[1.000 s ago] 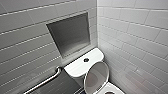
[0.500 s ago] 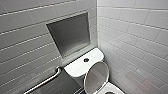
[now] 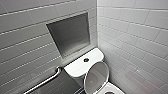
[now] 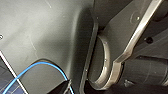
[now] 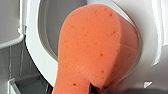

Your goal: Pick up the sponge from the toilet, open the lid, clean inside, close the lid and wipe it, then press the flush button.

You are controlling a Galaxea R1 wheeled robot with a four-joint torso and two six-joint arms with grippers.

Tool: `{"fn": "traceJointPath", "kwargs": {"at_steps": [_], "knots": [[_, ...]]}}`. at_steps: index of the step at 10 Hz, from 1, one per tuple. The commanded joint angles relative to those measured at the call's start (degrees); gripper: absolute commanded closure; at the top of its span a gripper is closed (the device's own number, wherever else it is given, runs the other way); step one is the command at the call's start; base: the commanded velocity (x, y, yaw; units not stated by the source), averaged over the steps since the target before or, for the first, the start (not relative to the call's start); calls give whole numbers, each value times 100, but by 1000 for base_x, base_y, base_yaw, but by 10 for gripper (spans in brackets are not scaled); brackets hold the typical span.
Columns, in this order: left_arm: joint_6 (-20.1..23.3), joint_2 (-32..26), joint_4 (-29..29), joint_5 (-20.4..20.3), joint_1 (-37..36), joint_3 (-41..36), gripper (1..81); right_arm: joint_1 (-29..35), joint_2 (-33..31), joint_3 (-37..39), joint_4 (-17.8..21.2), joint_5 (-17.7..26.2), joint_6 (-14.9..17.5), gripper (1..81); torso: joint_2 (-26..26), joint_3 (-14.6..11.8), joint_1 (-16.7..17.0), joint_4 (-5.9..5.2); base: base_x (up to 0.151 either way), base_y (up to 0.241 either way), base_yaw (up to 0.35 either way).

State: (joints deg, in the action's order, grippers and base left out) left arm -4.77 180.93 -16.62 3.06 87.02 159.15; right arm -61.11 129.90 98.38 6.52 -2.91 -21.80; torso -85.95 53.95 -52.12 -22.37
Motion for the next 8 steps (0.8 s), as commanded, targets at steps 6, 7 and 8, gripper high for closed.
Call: {"fn": "traceJointPath", "kwargs": {"at_steps": [6, 7, 8], "knots": [[-51, -92, 62, 432, -496, 11, 10, -741, 620, 796, -828, 309, 26, 811, 0, -2, 0, 0, 0, 0, 0], [-59, -83, 71, 441, -558, 2, 10, -724, 513, 647, -828, 283, 26, 811, 0, -2, 0, 0, 0, 0, 0], [-59, -83, 71, 441, -558, -24, 10, -662, 391, 428, -828, 239, 26, 811, 0, -2, 0, 0, 0, 0, 0]]}}
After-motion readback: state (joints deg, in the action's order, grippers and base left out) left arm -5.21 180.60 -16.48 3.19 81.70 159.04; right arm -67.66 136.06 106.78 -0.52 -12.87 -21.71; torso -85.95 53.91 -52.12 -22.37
